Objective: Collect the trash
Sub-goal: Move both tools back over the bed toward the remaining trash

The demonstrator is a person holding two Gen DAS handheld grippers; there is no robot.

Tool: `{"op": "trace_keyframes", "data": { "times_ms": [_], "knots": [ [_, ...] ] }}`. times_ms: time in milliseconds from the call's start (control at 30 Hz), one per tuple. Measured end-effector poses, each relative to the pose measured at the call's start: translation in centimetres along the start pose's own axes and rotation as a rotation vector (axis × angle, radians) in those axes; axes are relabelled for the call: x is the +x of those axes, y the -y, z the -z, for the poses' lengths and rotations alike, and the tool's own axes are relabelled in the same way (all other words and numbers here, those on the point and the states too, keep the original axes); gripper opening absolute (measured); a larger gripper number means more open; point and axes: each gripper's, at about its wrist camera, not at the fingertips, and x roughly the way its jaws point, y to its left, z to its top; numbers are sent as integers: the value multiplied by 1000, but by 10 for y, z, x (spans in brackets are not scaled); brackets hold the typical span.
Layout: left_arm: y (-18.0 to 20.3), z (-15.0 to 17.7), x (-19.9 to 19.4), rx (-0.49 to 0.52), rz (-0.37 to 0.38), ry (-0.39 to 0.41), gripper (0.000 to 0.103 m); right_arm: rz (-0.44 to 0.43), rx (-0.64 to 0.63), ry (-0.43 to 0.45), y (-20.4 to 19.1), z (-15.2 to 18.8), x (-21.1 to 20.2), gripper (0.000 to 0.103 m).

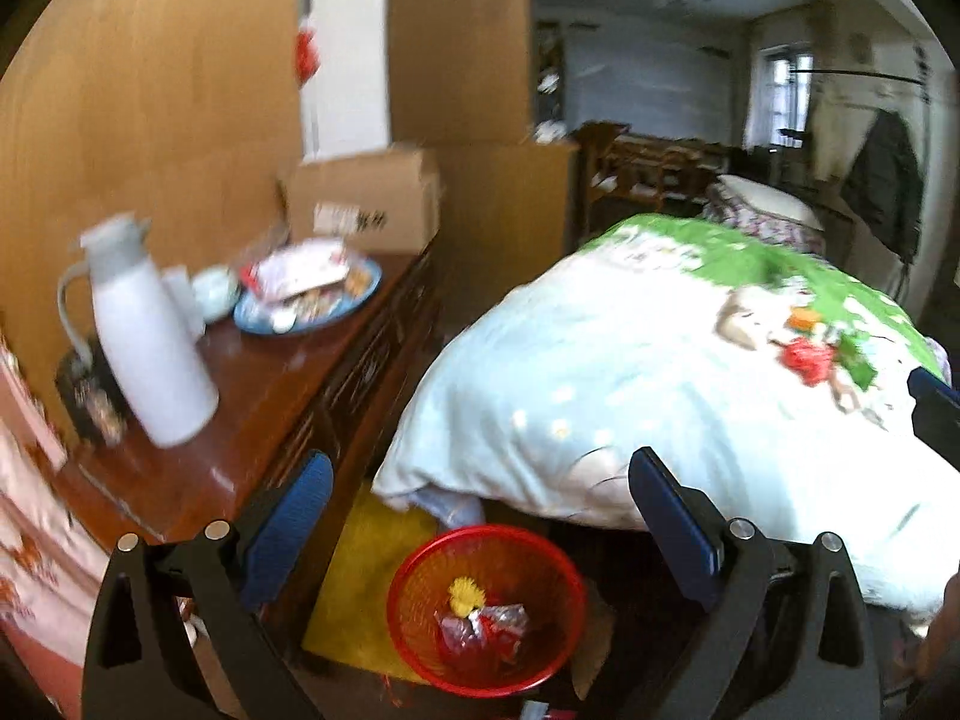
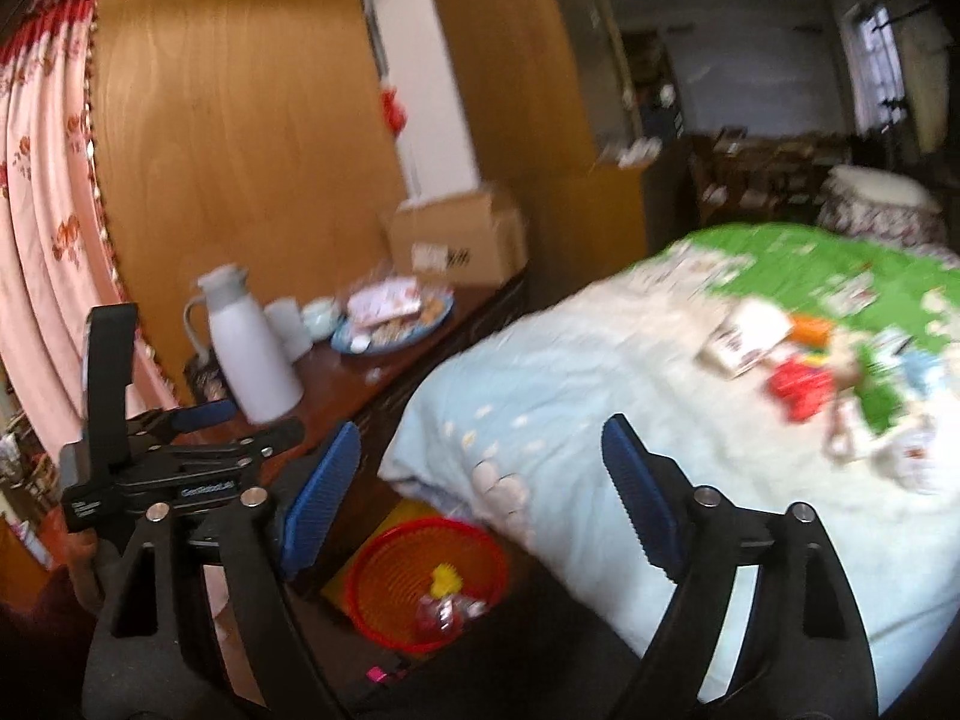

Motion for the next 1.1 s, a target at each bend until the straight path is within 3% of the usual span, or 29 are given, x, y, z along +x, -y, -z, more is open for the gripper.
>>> {"op": "trace_keyframes", "data": {
  "times_ms": [133, 267, 433, 600, 800, 933, 1100],
  "knots": [
    [33, -10, -19, 33, 78, 28, 97, 82, 32, 88, 31, -7, -39, 91],
    [74, -18, -9, 75, 183, 9, 97, 191, 139, 122, 91, -7, -63, 93],
    [128, -23, 41, 143, 232, -62, 97, 299, 370, 78, 182, 12, -63, 93],
    [166, -21, 109, 187, 260, -153, 97, 416, 450, 7, 238, 36, -46, 93],
    [194, -27, 178, 201, 280, -231, 97, 489, 451, -59, 273, 49, -12, 93],
    [212, -44, 214, 207, 281, -235, 97, 565, 440, -52, 289, 53, 3, 93],
    [243, -78, 247, 225, 332, -196, 97, 506, 535, -68, 307, 60, 10, 93]
  ]
}}
